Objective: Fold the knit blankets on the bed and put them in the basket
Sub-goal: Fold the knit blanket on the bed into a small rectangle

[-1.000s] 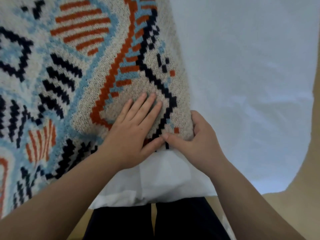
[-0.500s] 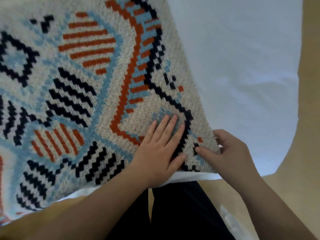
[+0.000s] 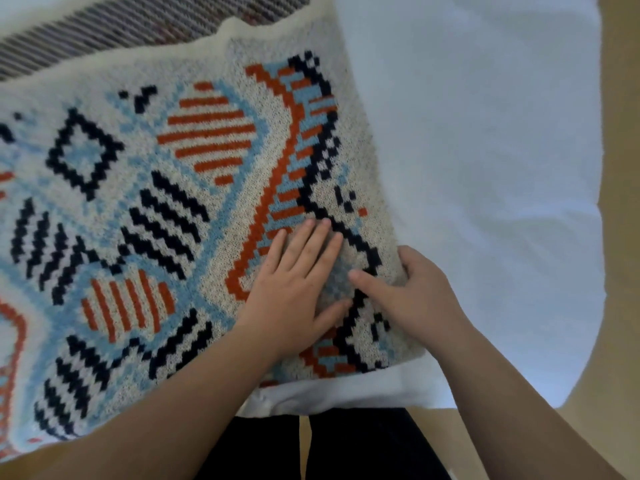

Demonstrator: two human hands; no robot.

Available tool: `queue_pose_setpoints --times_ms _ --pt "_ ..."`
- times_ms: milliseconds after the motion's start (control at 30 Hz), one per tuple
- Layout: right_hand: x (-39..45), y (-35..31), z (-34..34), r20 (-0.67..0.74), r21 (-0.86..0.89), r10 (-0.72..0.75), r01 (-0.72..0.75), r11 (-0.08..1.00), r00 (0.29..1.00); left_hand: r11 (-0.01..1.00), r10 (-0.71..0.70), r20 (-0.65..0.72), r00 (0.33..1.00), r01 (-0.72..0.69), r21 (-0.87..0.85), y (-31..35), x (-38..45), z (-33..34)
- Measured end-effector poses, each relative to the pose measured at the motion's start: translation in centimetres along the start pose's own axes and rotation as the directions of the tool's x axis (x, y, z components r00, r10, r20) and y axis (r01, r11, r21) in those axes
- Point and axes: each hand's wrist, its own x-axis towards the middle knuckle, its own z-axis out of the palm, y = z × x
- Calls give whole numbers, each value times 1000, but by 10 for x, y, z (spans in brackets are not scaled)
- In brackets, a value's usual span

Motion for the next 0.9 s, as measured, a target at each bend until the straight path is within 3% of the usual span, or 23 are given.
queue_pose_setpoints --times_ms 200,500,700,900 --pt "6 9 11 55 62 -41 37 997 998 999 0 -48 999 -3 -44 11 3 7" --pt "-24 47 -10 -119 -174 -51 30 984 992 996 90 22 996 -89 -31 47 -1 16" --pt "-16 31 -25 -74 -380 -32 2 925 997 999 37 20 999 -36 -29 53 6 13" --pt "55 -59 -23 -153 -165 -214 189 968 965 990 -133 -105 986 137 34 -31 71 -48"
